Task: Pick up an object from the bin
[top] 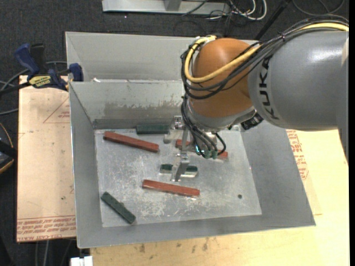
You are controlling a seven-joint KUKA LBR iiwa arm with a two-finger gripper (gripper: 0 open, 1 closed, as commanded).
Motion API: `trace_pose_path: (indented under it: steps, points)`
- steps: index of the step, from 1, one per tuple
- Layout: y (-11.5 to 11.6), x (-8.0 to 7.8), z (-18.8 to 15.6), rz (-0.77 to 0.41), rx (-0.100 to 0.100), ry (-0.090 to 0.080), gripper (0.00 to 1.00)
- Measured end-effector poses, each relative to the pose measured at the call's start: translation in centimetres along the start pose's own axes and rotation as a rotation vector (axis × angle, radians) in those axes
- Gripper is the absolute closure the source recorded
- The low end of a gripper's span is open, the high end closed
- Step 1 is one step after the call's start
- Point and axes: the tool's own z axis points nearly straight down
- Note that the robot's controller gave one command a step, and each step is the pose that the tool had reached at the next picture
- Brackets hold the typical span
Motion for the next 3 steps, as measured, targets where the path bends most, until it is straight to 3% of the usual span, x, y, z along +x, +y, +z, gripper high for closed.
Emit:
trace_pose_path:
  steps: [1, 2, 3]
  points:
    - [-0.1, -0.2, -0.4, 0.002, -0.001, -0.008, 0.0]
    - [-1.0, -1.2, 4.4, -0.032, -0.002, -0.015, 0.0]
    - [-2.9, 1.7, 11.8, -0.145, -0.009, -0.06, 1.0]
